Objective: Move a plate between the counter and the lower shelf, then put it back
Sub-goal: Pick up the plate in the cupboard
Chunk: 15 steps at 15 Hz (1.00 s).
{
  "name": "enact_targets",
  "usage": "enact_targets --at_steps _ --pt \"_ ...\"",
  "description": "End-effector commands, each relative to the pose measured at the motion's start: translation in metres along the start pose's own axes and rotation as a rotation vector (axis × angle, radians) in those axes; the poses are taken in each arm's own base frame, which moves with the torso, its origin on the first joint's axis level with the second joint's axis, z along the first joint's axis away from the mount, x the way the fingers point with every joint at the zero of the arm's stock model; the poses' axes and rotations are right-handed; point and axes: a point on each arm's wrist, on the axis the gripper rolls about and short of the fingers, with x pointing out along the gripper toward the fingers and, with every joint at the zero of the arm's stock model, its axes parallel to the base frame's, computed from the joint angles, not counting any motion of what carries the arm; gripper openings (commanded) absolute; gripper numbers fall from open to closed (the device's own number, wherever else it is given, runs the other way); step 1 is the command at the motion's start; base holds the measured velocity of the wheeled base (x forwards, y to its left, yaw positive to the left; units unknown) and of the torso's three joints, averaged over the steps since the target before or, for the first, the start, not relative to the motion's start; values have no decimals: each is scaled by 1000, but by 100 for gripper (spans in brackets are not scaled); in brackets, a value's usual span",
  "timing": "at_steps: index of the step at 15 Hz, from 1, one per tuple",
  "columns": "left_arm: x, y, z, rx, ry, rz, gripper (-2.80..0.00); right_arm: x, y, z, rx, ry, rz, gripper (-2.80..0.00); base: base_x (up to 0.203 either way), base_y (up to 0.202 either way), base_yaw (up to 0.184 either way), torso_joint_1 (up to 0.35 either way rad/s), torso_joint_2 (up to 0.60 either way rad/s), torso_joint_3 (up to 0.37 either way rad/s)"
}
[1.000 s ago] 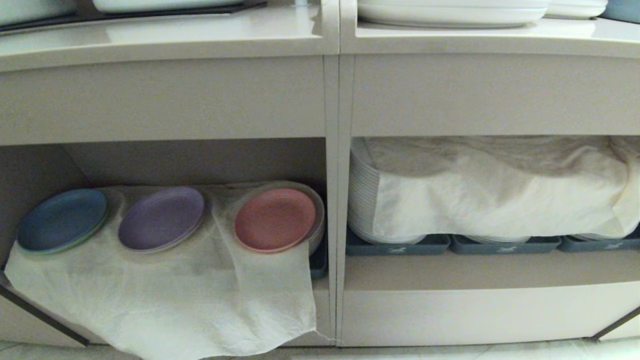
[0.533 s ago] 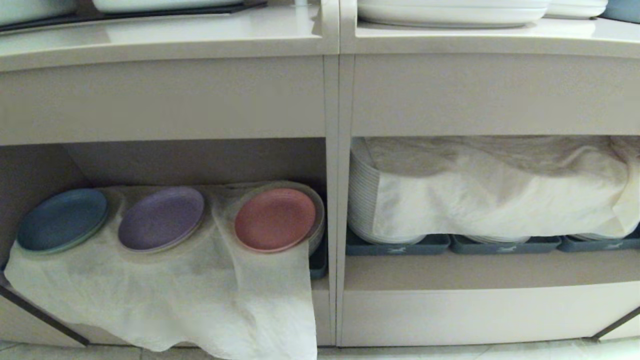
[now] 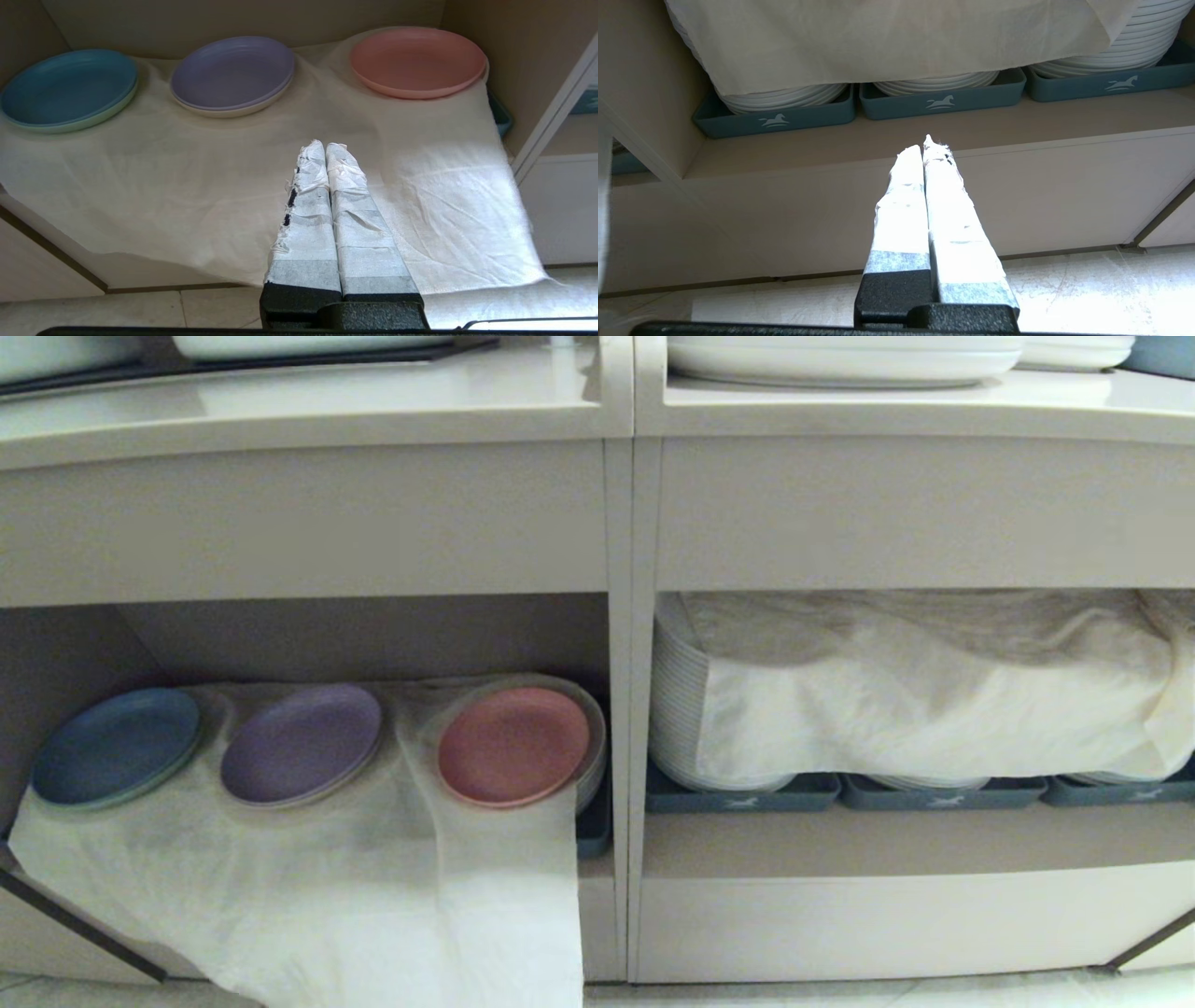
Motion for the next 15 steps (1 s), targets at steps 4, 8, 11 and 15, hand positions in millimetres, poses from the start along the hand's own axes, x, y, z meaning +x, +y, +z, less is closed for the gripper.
enact_targets --at_steps 4,8,11,15 --pt "-1 0 0 -9 5 5 -280 0 0 0 1 0 0 -280 0 0 0 0 0 0" --pt "-1 0 2 7 1 3 -280 0 0 0 1 0 0 -280 0 0 0 0 0 0" --pt "-3 0 10 7 -26 -12 -280 0 0 0 1 0 0 -280 0 0 0 0 0 0" --pt "0 0 -7 -13 54 2 -280 0 0 0 1 0 0 -280 0 0 0 0 0 0"
